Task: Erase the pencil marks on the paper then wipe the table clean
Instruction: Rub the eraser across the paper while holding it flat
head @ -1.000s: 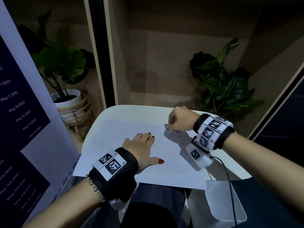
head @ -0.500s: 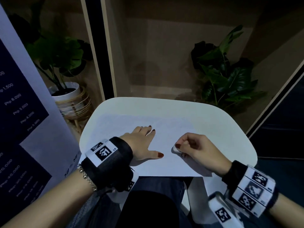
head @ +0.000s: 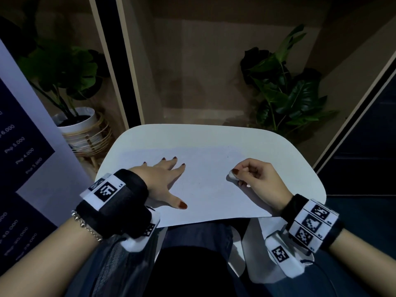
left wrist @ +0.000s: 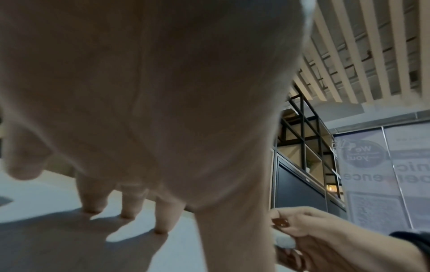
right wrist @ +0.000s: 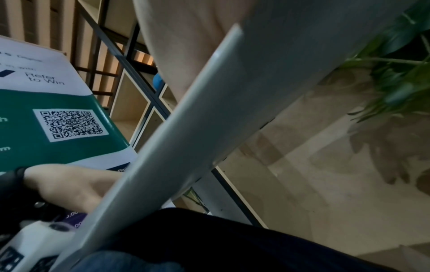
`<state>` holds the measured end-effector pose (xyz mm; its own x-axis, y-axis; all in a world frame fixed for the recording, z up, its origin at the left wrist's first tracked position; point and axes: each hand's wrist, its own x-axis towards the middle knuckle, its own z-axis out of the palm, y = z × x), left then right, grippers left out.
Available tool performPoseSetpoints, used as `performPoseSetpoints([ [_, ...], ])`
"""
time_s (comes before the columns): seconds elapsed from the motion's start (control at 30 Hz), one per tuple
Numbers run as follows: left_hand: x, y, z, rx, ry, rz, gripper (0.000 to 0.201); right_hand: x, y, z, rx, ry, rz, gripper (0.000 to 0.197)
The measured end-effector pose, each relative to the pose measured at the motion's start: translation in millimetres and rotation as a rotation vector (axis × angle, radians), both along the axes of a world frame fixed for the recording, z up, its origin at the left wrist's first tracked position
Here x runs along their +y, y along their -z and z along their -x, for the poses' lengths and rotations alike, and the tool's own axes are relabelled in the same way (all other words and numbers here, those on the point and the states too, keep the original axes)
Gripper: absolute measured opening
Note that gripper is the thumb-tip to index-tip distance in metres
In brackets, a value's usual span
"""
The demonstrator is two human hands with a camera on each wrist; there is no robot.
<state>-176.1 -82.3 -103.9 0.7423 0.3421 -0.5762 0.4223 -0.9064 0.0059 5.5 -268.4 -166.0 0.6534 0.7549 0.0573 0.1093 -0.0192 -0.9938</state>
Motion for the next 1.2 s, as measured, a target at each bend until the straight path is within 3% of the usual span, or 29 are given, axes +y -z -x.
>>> performPoseSetpoints([
  [0.07, 2.7, -1.9, 0.8, 0.022, 0.005, -0.024, 0.110, 3.3, -1.9, 0.2, 0.032, 0.032, 0.008, 0.012],
  [0.2, 0.9, 0.3, -0.5, 0.017, 0.004, -0.038, 0.110, 12.7, -23.8, 12.9, -0.077, 0.009, 0.033, 0.018],
  [0.37, -2.3, 3.7, -1.4, -0.020, -0.011, -0.049, 0.109, 20.8, -34.0, 60.6, 0.491, -0.306, 0.023, 0.016],
  [0.43, -1.5, 4.9, -0.9, -0.027, -0.008, -0.047, 0.109, 25.4, -23.3, 56.5, 0.485, -0.215, 0.038, 0.016],
  [0.53, 0.0, 6.7, -0.1, -0.040, -0.011, -0.031, 0.110, 32.1, -15.0, 32.4, 0.471, 0.148, -0.213, 0.017],
  [0.6, 0.9, 7.4, -0.3, -0.049, -0.014, -0.020, 0.110, 31.6, -19.5, 27.4, 0.482, 0.179, -0.274, 0.013],
  [0.73, 1.5, 8.5, -0.1, -0.060, -0.010, -0.005, 0.110, 24.3, -26.0, 56.2, 0.525, -0.326, -0.039, 0.012],
  [0.8, 1.7, 9.1, 0.2, -0.059, -0.008, -0.003, 0.111, 25.6, -17.4, 63.0, 0.534, -0.407, 0.051, 0.014],
  [0.93, 2.9, 9.2, 1.9, -0.067, -0.015, 0.004, 0.111, 37.5, -11.3, 33.7, 0.517, 0.102, -0.200, 0.019],
  [1.0, 3.6, 9.5, 1.7, -0.066, -0.014, 0.008, 0.111, 35.4, -17.1, 23.3, 0.519, 0.209, -0.265, 0.017],
  [1.07, 4.2, 9.6, 1.3, -0.068, -0.017, 0.009, 0.111, 28.4, -23.9, 30.6, 0.535, 0.017, -0.225, 0.012],
  [1.17, 4.3, 10.5, 1.0, -0.065, -0.017, 0.009, 0.111, 18.1, -21.1, 52.2, 0.497, -0.455, 0.027, 0.013],
  [1.2, 4.3, 10.7, 1.2, -0.065, -0.017, 0.009, 0.111, 17.1, -18.1, 51.5, 0.497, -0.477, 0.060, 0.018],
])
